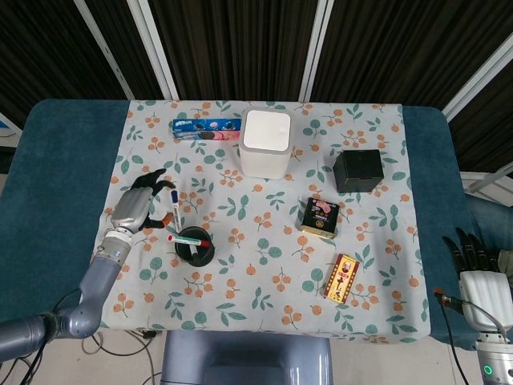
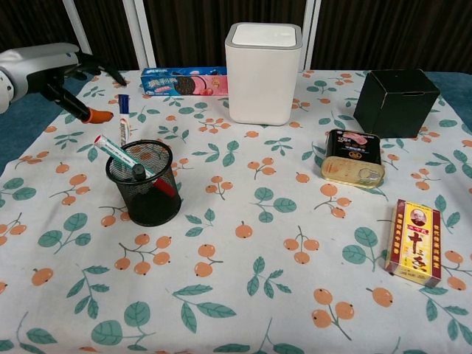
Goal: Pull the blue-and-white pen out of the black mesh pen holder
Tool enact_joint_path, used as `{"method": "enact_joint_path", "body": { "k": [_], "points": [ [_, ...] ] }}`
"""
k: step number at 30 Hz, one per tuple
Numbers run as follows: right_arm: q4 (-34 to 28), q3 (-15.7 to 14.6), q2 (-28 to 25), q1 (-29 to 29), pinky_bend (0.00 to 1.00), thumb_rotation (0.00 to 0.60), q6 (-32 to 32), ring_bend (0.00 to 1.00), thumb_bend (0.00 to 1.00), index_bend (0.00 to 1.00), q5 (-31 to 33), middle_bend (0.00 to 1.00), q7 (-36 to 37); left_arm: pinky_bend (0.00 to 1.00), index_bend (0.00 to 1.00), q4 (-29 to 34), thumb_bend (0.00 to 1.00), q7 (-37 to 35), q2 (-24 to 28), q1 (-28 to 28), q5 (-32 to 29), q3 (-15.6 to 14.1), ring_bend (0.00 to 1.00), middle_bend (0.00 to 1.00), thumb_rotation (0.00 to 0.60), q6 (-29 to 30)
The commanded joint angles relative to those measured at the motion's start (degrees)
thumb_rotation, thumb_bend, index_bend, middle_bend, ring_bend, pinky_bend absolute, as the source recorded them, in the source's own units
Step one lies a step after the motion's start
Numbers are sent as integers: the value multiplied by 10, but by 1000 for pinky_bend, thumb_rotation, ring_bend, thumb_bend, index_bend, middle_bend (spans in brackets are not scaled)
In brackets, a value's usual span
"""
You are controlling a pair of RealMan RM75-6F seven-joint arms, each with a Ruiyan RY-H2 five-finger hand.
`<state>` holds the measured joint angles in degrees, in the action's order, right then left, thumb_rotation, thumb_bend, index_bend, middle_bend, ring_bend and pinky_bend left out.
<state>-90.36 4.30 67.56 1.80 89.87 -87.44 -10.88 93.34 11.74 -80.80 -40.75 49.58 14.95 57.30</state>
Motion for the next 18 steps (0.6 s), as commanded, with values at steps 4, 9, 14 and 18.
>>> {"method": "enact_joint_path", "body": {
  "k": [4,9,14,18],
  "points": [
    [0,0,0,0,202,600,0,66,191,131,0,0,1,0,77,75,261,5,14,21,82,11,0,6,600,105],
    [0,0,0,0,202,600,1,65,191,131,0,0,0,0,107,107,260,44,49,65,167,-16,0,6,600,198],
    [-1,0,0,0,202,600,0,65,191,131,1,0,-1,0,131,121,261,96,74,119,199,-45,0,6,600,281],
    [-1,0,1,-1,202,600,1,65,190,131,0,0,-2,0,131,140,261,61,111,180,205,-87,0,5,600,307]
  ]
}}
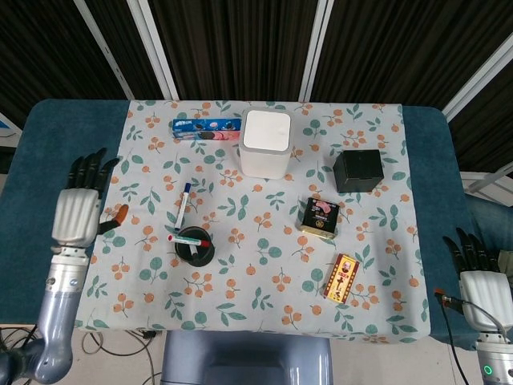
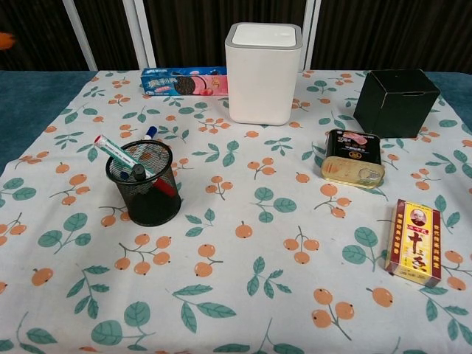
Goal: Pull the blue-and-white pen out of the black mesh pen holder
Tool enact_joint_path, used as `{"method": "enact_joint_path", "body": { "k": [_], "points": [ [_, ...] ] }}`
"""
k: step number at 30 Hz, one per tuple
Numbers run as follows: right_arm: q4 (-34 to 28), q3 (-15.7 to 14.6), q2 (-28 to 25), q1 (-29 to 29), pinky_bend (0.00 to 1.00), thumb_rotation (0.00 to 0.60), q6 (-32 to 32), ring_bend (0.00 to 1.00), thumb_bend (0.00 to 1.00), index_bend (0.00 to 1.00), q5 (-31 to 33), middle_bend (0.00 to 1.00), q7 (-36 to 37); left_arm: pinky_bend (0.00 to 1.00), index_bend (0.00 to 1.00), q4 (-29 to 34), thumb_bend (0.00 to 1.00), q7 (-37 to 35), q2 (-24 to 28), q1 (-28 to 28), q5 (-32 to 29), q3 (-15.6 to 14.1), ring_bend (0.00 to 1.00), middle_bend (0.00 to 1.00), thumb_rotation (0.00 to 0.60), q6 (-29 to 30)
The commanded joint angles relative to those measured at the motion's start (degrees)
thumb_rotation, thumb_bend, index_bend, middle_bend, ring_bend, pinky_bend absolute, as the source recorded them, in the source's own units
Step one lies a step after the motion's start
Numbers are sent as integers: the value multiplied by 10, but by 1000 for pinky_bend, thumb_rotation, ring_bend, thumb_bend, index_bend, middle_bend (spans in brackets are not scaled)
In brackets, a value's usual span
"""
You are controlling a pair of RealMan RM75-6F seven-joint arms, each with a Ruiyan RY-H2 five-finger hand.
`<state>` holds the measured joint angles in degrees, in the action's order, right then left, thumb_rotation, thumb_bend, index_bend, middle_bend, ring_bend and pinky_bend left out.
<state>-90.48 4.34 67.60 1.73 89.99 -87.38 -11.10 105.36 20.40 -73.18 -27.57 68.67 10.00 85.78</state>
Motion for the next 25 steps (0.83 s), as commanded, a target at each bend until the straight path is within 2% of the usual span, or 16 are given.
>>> {"method": "enact_joint_path", "body": {
  "k": [1,5,9,14,18,25],
  "points": [
    [0,-1,0,0,202,600,1,65,191,131,-1,0,0,0,131,20,261,-44,43,60,18,-48,0,4,600,22],
    [1,-1,1,-1,202,600,2,65,191,131,-3,0,-1,0,130,-12,260,-138,69,110,54,-86,0,0,600,28],
    [2,0,1,0,202,600,3,65,191,131,-5,0,0,0,131,-57,260,-177,65,147,66,-104,0,0,600,44],
    [3,-1,2,0,202,600,5,66,191,131,-7,0,0,0,131,-109,260,-218,50,169,70,-107,0,0,600,39],
    [4,-1,2,0,202,600,5,66,191,131,-8,0,0,0,132,-125,261,-263,51,173,90,-100,0,0,600,33],
    [4,-1,2,0,202,600,5,66,191,131,-8,0,2,0,133,-131,261,-268,53,187,98,-91,0,0,600,38]
  ]
}}
